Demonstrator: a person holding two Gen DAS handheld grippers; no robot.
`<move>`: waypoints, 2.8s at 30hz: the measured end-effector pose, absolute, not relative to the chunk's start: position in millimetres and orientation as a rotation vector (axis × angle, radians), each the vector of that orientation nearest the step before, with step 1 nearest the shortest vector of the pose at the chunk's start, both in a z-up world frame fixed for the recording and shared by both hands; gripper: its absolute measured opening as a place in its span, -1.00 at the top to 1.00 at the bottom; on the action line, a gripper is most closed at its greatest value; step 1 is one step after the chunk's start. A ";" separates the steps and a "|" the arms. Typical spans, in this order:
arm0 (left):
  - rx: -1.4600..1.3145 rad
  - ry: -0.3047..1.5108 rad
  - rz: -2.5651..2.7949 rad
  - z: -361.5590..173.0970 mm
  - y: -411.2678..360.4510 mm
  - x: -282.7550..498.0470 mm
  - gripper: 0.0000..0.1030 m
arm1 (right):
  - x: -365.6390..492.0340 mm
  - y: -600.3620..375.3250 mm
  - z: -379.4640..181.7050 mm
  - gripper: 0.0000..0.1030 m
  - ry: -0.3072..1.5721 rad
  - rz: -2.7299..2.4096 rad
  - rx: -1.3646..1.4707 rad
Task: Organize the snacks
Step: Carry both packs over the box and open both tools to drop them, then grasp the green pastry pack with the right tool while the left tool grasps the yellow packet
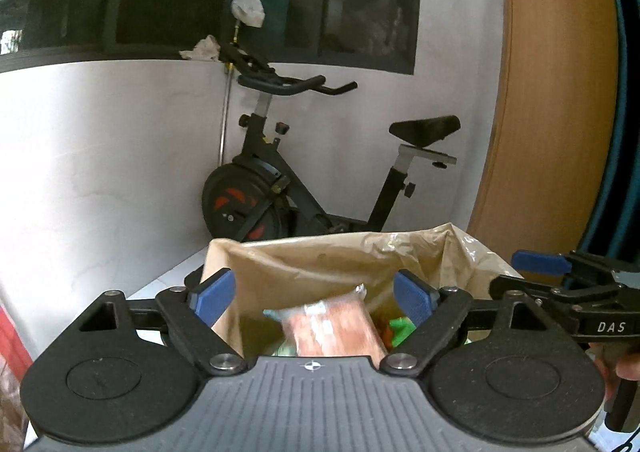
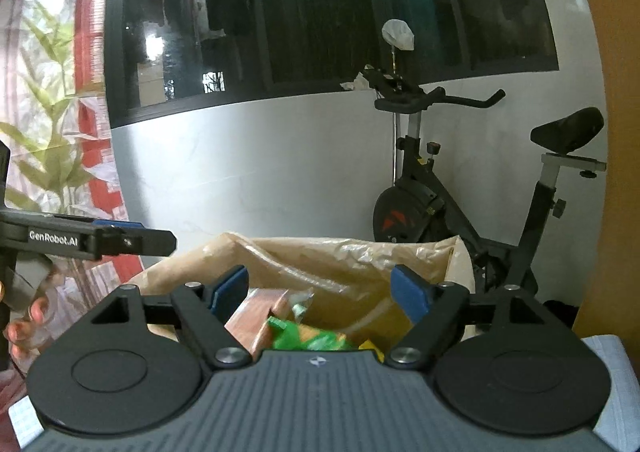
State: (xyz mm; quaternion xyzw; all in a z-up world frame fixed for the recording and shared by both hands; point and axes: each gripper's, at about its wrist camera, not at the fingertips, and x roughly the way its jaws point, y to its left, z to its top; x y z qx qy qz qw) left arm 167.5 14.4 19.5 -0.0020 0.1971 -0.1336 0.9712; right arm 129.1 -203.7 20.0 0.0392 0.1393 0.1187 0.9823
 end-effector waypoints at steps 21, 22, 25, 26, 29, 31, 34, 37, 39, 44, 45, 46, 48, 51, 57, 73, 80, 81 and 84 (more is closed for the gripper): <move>-0.118 0.417 -0.118 -29.5 66.3 54.5 -0.70 | 21.7 -161.0 -33.5 -0.57 0.285 0.250 -0.053; -0.118 0.427 -0.106 -33.6 68.3 51.2 -0.70 | 20.0 -159.7 -38.1 -0.57 0.295 0.253 -0.050; -0.135 0.464 -0.082 -49.2 75.2 42.4 -0.69 | 17.7 -155.6 -54.2 -0.57 0.341 0.254 -0.053; -0.140 0.477 -0.076 -53.7 76.9 40.0 -0.69 | 17.4 -154.7 -60.1 -0.56 0.358 0.256 -0.054; -0.136 0.504 -0.059 -67.6 80.7 32.5 -0.69 | 15.0 -155.5 -77.0 -0.55 0.392 0.235 -0.029; -0.139 0.526 -0.054 -76.7 83.2 29.2 -0.68 | 13.9 -157.9 -89.8 -0.51 0.421 0.212 0.027; -0.161 0.569 -0.054 -92.4 85.7 26.0 -0.62 | 15.4 -158.5 -108.2 -0.43 0.482 0.189 0.068; -0.171 0.604 -0.057 -104.9 85.9 26.2 -0.57 | 17.9 -159.0 -123.8 -0.32 0.540 0.171 0.055; -0.186 0.622 -0.052 -112.2 86.9 25.4 -0.53 | 22.1 -159.8 -132.8 -0.27 0.574 0.164 0.036; -0.200 0.646 -0.043 -123.7 84.4 20.7 -0.51 | 36.3 -163.9 -150.3 -0.28 0.637 0.169 0.026; -0.196 0.652 -0.042 -124.9 83.6 19.9 -0.51 | 37.9 -164.9 -153.8 -0.33 0.641 0.173 0.034; -0.193 0.655 -0.042 -126.0 83.4 19.0 -0.51 | 41.3 -165.4 -156.0 -0.39 0.649 0.176 0.045; -0.189 0.661 -0.041 -127.5 83.8 18.0 -0.51 | 47.4 -165.1 -161.3 -0.55 0.665 0.183 0.064; -0.191 0.673 -0.051 -129.5 82.6 19.2 -0.51 | 56.1 -162.0 -168.9 -0.55 0.691 0.185 0.039; -0.184 0.698 -0.050 -137.6 78.4 18.9 -0.51 | 63.5 -162.9 -176.2 -0.52 0.685 0.192 0.042; -0.186 0.762 -0.026 -161.1 71.8 30.0 -0.49 | 51.0 -163.7 -179.8 -0.17 0.614 0.214 0.026; -0.195 0.794 0.030 -169.6 74.9 41.8 -0.25 | 52.4 -167.9 -180.5 -0.17 0.621 0.224 0.054; -0.198 0.807 0.043 -170.1 76.3 46.1 -0.15 | 52.3 -167.8 -180.4 -0.17 0.621 0.224 0.055; -0.229 0.823 0.064 -170.7 81.0 55.1 -0.09 | 52.4 -167.6 -180.5 -0.17 0.621 0.224 0.056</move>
